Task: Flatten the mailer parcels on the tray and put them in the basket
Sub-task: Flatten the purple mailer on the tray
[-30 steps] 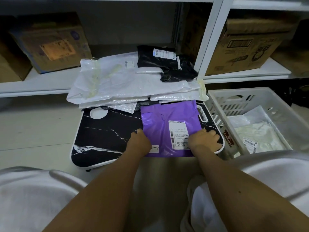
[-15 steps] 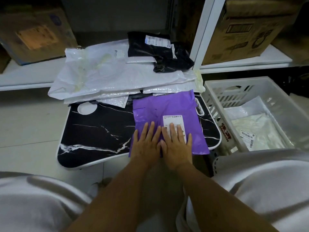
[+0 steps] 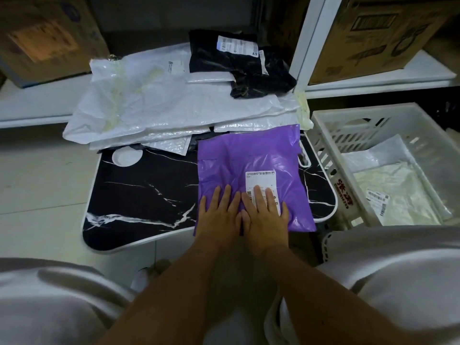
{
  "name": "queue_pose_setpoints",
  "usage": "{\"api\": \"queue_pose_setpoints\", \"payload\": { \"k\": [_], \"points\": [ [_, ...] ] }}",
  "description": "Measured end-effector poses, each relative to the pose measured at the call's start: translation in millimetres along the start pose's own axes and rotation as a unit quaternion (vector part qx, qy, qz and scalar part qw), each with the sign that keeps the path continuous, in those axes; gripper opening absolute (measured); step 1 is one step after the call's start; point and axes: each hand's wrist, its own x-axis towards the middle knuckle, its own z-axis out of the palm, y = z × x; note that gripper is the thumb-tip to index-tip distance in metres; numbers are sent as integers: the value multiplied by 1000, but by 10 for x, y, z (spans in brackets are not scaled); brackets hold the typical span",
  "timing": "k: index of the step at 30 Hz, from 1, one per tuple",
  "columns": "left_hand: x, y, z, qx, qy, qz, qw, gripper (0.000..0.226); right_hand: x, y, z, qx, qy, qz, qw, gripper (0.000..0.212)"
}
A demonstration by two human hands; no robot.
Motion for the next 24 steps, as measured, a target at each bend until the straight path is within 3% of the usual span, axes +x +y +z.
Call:
{"api": "queue_pose_setpoints", "payload": {
  "k": [3,5,7,10,13,18,24],
  "points": [
    [36,26,-52,-37,36,-19,999,54,69,-43,-110,1,21,3,1000,46],
    [95,64,-145,-49,83,-28,995,41,201,-72,-210,-6,101,-4,995,27],
    [176,115,-240,-37,105,-23,993,30,365,-30,-337,-23,147,-24,989,21],
    [303,172,-279,-14,125,-31,992,25,519,98,-451,-41,61,-5,997,39],
    [370,154,-180,-18,99,-29,995,44,521,171,-353,-39,-10,22,999,60],
    [456,32,-133,-31,-3,-28,999,55,591,200,-280,-13,-78,29,996,61],
    [478,28,-169,-43,-5,-35,998,56,615,193,-308,-9,-79,34,996,60]
  ]
}}
